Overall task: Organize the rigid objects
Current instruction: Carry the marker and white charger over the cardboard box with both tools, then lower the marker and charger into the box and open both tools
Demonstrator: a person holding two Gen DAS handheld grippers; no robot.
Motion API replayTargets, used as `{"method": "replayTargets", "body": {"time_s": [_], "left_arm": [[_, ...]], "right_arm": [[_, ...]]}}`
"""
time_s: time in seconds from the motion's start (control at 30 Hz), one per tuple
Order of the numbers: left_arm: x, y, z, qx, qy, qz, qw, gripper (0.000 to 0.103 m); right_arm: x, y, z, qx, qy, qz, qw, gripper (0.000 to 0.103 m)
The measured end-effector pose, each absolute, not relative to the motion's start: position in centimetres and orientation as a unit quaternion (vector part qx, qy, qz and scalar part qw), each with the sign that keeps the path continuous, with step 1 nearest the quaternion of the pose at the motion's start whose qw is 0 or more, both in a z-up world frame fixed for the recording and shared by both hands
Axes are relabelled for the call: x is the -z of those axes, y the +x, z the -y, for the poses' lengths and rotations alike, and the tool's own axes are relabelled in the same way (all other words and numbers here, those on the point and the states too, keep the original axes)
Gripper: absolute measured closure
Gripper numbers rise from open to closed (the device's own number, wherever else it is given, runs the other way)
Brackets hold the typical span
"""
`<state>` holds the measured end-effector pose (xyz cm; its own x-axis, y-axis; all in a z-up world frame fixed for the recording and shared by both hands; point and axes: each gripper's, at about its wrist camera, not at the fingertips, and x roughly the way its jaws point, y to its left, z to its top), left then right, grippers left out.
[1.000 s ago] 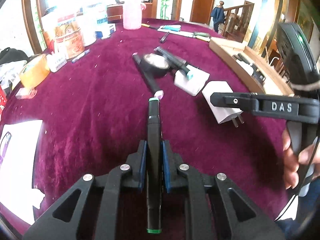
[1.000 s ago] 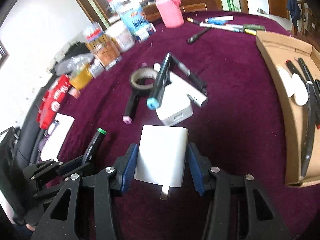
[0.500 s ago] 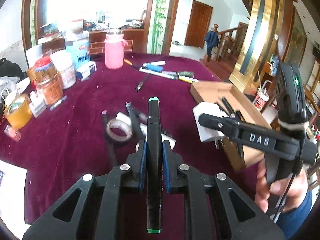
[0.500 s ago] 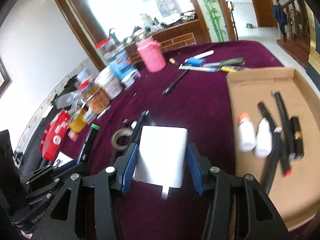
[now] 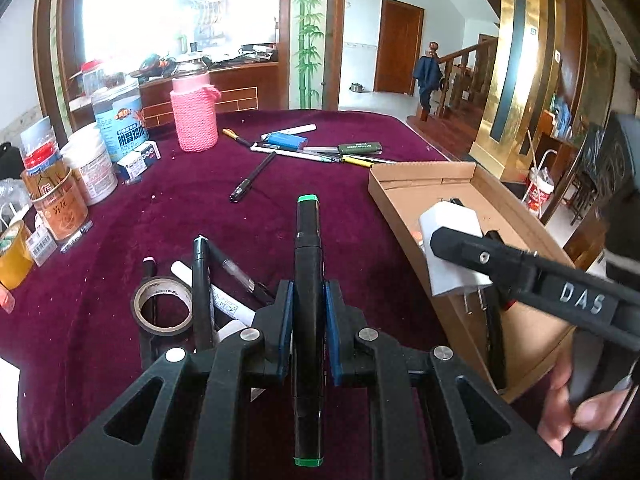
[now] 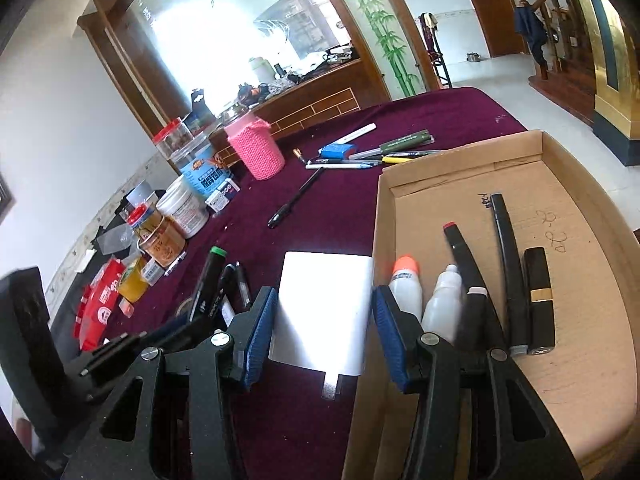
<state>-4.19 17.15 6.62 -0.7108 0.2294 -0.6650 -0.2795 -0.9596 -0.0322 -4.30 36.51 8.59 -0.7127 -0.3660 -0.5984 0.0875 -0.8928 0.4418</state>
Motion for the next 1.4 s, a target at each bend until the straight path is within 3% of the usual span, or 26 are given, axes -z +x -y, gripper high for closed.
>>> {"method": "replayTargets", "body": {"time_s": [0.9,1.4], "left_arm": [[-7.2,-2.4,-18.2,-0.944,-0.302,-0.087,0.107,0.09],[-9.2,-2.3,-21.9,-0.901,-0.37,-0.025,0.226,0.09]], "right_arm": [[-9.1,-3.9,-38.1,0.907,0.346,0.213,0.112,0.058],[-10.1,-4.7,-45.8,0.909,0.344,0.234,0.003,0.058]]}}
